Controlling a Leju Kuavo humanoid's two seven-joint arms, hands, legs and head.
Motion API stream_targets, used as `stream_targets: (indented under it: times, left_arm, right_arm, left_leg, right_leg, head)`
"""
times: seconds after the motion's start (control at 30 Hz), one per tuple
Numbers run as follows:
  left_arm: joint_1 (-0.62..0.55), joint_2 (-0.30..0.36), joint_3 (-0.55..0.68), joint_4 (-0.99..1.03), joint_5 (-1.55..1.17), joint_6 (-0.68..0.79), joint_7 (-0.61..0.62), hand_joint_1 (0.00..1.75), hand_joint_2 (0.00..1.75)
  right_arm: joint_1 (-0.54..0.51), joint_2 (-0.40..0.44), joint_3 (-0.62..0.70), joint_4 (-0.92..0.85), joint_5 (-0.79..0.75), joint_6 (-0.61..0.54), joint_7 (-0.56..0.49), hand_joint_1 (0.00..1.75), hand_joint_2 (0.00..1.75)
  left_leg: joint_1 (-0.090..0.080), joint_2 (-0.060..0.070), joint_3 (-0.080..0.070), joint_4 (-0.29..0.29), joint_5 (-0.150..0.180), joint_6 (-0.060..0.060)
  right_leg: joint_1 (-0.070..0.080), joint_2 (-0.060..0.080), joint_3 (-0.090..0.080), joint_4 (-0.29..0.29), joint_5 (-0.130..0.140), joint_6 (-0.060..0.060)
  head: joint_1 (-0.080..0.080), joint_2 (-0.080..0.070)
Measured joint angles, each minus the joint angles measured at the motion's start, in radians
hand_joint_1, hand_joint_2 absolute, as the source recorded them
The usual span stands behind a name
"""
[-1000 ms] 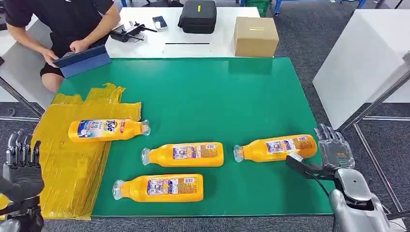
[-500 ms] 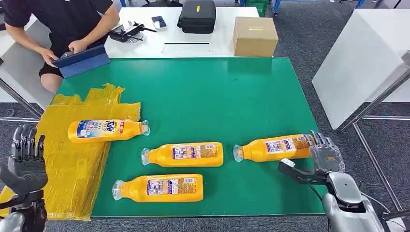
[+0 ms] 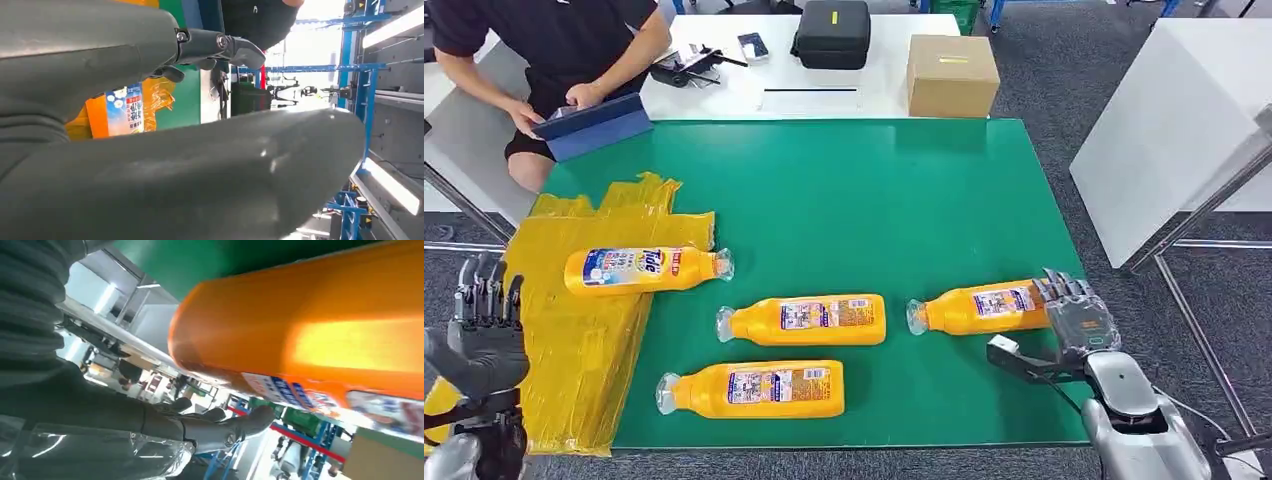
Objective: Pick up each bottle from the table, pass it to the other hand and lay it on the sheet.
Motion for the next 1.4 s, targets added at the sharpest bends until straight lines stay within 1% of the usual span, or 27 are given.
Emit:
stream_targets:
  times: [0.23,0.47,0.73,0.87,0.93,0.97,1.0,1.27,1.4]
  left_arm:
    - [0.0,-0.006,0.0,-0.001,-0.001,-0.002,0.006,0.0,0.0]
    - [0.01,-0.016,0.004,-0.02,-0.002,0.008,0.017,0.0,0.0]
    - [0.049,-0.032,0.034,-0.08,0.004,0.013,0.029,0.0,0.0]
    - [0.05,-0.032,0.034,-0.081,0.004,0.013,0.029,0.0,0.0]
    - [0.057,-0.034,0.038,-0.089,0.007,0.013,0.029,0.0,0.0]
    - [0.068,-0.038,0.052,-0.103,0.009,0.013,0.03,0.0,0.0]
    - [0.073,-0.04,0.055,-0.109,0.009,0.013,0.031,0.0,0.0]
    - [0.08,-0.043,0.061,-0.12,0.01,0.013,0.031,0.0,0.0]
    - [0.088,-0.044,0.063,-0.124,0.018,0.012,0.031,0.0,0.0]
  right_arm:
    - [0.003,0.003,0.032,0.0,0.041,-0.03,0.001,0.0,1.75]
    - [0.004,0.018,0.047,0.002,0.064,-0.034,0.002,0.0,1.75]
    - [-0.091,0.034,0.056,0.109,0.079,-0.098,-0.001,0.0,1.75]
    - [-0.092,0.034,0.056,0.109,0.079,-0.098,-0.001,0.0,1.75]
    - [-0.114,0.034,0.058,0.134,0.078,-0.107,-0.001,0.0,1.75]
    - [-0.154,0.036,0.062,0.183,0.075,-0.119,-0.004,0.0,1.75]
    - [-0.168,0.038,0.064,0.203,0.074,-0.124,-0.005,0.0,1.75]
    - [-0.202,0.048,0.07,0.256,0.072,-0.126,-0.008,0.0,1.75]
    - [-0.219,0.053,0.074,0.312,0.049,-0.114,-0.032,0.0,1.75]
  left_leg:
    - [0.0,0.0,0.0,0.0,0.0,0.0]
    - [0.0,0.0,0.0,0.0,0.0,0.0]
    - [0.0,0.001,0.0,0.0,0.0,0.0]
    - [0.0,0.001,0.0,0.0,0.0,0.0]
    - [0.0,0.0,0.0,0.0,0.0,0.0]
    - [0.0,0.0,0.0,0.0,0.0,0.0]
    - [0.0,0.0,0.0,0.0,0.0,0.0]
    - [0.0,0.0,-0.001,0.0,0.0,0.0]
    - [0.0,0.0,0.0,0.0,0.0,0.0]
  right_leg:
    - [0.0,0.0,0.0,0.0,0.0,0.0]
    - [0.0,0.0,0.0,0.0,0.0,0.0]
    - [-0.001,0.0,0.0,0.0,0.0,0.0]
    - [-0.001,0.0,0.0,0.0,0.0,0.0]
    - [-0.001,0.0,0.0,0.0,0.0,0.0]
    - [-0.001,0.0,0.0,0.0,0.0,0.0]
    - [-0.001,0.0,0.0,0.0,0.0,0.0]
    - [-0.001,0.0,0.0,0.0,0.0,0.0]
    - [-0.001,0.0,0.0,0.0,0.0,0.0]
  head:
    - [0.0,0.0]
    - [0.0,0.0]
    - [0.0,0.0]
    - [0.0,0.0]
    - [0.0,0.0]
    - [0.0,0.0]
    - [0.0,0.0]
    - [0.0,0.0]
    - [0.0,0.0]
